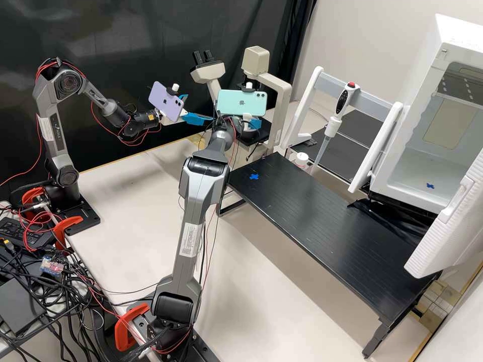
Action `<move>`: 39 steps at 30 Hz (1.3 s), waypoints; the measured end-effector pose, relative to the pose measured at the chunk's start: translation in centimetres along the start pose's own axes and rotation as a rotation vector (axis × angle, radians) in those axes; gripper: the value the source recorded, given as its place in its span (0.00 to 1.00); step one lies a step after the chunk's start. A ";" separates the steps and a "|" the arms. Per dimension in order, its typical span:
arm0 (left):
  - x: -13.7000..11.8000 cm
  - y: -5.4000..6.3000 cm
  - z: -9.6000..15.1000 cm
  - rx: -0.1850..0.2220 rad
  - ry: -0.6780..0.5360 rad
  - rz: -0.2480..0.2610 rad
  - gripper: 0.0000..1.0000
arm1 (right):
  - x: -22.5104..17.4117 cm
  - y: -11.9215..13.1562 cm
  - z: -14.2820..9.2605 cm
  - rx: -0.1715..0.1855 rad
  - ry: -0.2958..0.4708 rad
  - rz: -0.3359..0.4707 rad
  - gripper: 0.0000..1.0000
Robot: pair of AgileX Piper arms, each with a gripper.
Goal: Move the petri dish to the bench
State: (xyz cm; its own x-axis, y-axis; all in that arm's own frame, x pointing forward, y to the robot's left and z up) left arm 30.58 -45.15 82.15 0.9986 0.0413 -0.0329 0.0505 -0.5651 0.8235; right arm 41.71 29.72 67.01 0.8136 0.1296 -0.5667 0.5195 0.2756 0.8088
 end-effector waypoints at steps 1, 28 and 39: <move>0.0 0.0 0.0 0.000 0.000 0.000 1.00 | -0.1 -0.1 0.2 0.000 0.001 -0.005 0.00; 0.0 0.0 0.0 0.000 0.000 0.000 1.00 | -4.9 1.8 -0.4 -0.081 0.080 0.033 0.00; 0.0 0.0 0.0 0.000 0.000 0.000 1.00 | -4.7 2.1 -1.5 -0.151 0.091 0.054 0.00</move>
State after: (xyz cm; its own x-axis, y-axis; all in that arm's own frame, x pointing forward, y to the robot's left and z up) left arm 30.58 -45.15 82.15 0.9986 0.0413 -0.0329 0.0505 -0.5651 0.8235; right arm 38.58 31.14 71.17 0.8086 0.2321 -0.5407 0.4252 0.4047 0.8096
